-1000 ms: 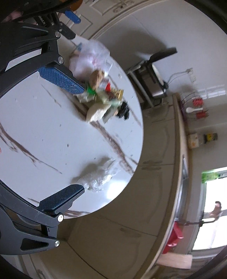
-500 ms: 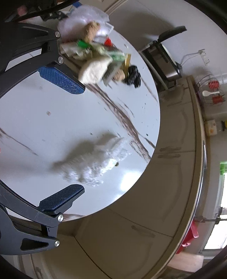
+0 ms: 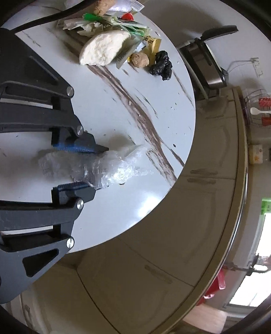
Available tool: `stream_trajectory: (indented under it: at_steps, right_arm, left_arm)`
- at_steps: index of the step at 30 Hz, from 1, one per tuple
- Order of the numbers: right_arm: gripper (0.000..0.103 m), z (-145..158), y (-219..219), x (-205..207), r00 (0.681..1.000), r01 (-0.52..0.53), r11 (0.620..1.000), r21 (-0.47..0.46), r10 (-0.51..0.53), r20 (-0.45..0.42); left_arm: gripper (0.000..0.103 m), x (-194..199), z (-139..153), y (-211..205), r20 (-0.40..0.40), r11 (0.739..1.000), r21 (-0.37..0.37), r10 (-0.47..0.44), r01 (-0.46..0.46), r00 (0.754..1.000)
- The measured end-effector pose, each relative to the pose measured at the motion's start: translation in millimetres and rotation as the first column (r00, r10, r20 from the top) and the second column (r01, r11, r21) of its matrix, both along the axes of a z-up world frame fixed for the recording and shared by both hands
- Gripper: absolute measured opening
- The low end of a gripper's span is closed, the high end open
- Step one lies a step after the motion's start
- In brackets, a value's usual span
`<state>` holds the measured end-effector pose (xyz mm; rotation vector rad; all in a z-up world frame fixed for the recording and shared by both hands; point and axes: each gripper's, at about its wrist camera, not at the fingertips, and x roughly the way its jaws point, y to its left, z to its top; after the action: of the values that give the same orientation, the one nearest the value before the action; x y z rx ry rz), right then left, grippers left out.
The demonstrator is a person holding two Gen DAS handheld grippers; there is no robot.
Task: Collect trash
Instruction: 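Grasp the milk carton with the left tool while the right tool grasps crumpled plastic, then carry the carton and plastic to the bin and open both tools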
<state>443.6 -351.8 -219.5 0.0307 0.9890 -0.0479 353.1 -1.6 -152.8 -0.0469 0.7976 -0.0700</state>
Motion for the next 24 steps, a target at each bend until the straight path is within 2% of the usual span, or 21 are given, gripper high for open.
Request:
stream_trajectory:
  at_steps: [2,4,5,11,16,24]
  right_arm:
    - [0.018,2,0,-6,1.000,-0.009,1.000,0.024,0.009,0.003]
    - [0.017,5,0,-13,1.000,-0.014,0.998,0.053,0.013,0.008]
    - [0.017,7,0,-18,1.000,-0.019,0.997,0.070,0.018,0.011]
    - [0.017,25,7,-52,0.998,-0.056,0.986,0.158,0.050,0.040]
    - [0.017,41,14,-76,0.995,-0.087,0.979,0.182,0.075,0.071]
    - [0.017,56,21,-110,0.989,-0.121,0.969,0.216,0.099,0.107]
  left_arm:
    - [0.040,-3,-2,6,0.004,1.000,-0.003,0.005,-0.005,1.000]
    - [0.039,-16,-3,6,0.009,1.000,-0.010,0.007,-0.007,1.000]
    - [0.039,-21,-3,6,0.005,1.000,-0.018,-0.026,0.026,1.000]
    - [0.038,-52,1,23,0.015,0.998,-0.057,-0.026,0.027,1.000]
    - [0.036,-86,9,34,0.035,0.998,-0.057,0.001,0.001,0.999]
    - [0.034,-154,25,39,0.083,0.998,-0.059,-0.009,0.014,0.996]
